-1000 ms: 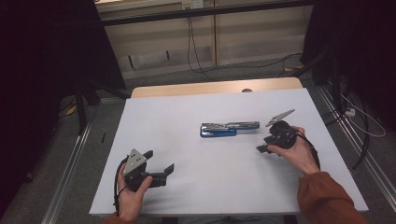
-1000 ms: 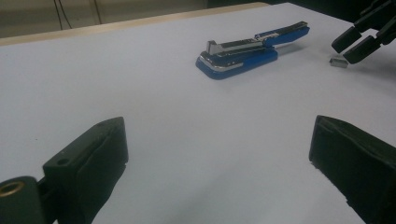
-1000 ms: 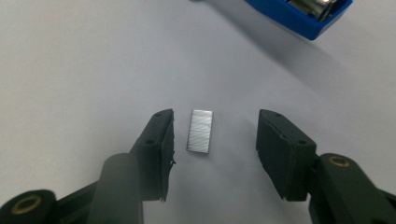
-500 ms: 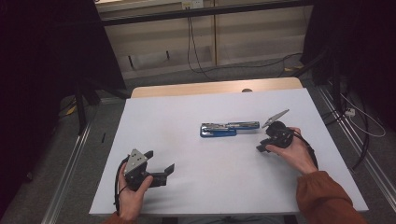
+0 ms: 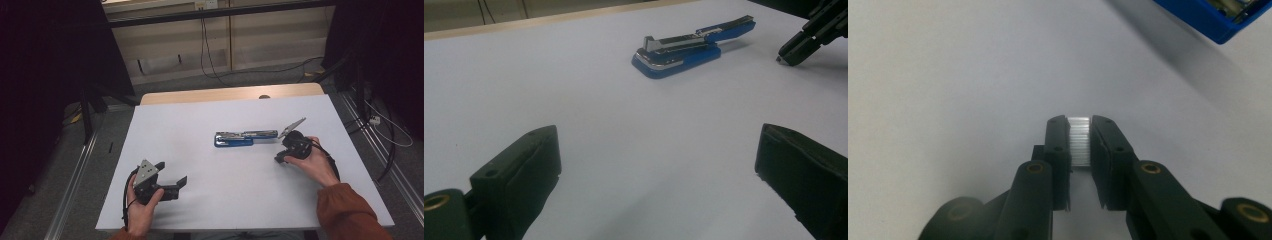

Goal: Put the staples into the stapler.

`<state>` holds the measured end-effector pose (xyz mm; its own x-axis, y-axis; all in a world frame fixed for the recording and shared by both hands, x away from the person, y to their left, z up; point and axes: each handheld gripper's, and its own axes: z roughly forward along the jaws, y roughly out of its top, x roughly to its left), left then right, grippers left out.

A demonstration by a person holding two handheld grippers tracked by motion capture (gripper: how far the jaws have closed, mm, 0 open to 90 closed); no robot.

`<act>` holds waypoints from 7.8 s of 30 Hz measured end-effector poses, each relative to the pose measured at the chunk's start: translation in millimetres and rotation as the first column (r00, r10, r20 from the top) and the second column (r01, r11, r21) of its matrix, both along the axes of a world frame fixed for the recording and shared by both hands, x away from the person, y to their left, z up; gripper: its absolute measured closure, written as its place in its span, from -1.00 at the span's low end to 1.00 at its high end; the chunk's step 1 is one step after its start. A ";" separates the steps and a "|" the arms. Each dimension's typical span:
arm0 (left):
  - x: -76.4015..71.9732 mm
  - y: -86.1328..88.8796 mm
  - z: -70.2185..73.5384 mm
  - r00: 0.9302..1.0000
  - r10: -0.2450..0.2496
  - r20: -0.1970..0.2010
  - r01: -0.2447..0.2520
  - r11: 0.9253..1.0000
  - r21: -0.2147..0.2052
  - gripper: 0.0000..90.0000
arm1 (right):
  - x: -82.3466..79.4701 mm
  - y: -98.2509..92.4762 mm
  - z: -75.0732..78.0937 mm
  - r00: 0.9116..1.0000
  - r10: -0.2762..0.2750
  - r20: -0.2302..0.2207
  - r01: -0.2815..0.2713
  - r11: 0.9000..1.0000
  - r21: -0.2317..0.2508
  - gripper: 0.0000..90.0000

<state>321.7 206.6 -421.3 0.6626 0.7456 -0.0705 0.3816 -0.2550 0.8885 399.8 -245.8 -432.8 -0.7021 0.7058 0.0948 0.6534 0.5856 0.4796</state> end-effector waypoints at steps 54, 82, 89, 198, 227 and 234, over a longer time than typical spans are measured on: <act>0.6 1.6 1.3 1.000 0.026 0.006 -0.026 1.000 -0.010 -0.89 | -3.8 5.9 20.0 0.994 0.025 0.109 -0.039 0.991 0.131 0.76; 1.3 1.3 1.2 1.000 0.015 0.008 -0.015 1.000 -0.003 -0.89 | 19.1 40.4 41.6 0.982 0.090 0.164 -0.117 0.980 0.160 0.76; 1.5 1.6 1.0 1.000 0.013 0.006 -0.013 1.000 -0.001 -0.89 | 25.9 43.9 43.1 0.983 0.091 0.161 -0.118 0.978 0.171 0.76; 2.3 3.9 1.9 1.000 0.006 0.003 -0.006 1.000 -0.008 -0.89 | 118.9 126.2 30.1 0.874 0.418 0.248 -0.447 0.892 0.070 0.76; 2.2 4.2 2.2 1.000 0.006 0.009 -0.006 1.000 -0.009 -0.89 | 119.2 138.2 23.5 0.829 0.514 0.219 -0.529 0.848 0.012 0.76; 2.3 4.3 2.1 1.000 0.006 0.007 -0.006 1.000 -0.010 -0.89 | 119.8 138.3 22.9 0.828 0.516 0.219 -0.530 0.848 0.005 0.76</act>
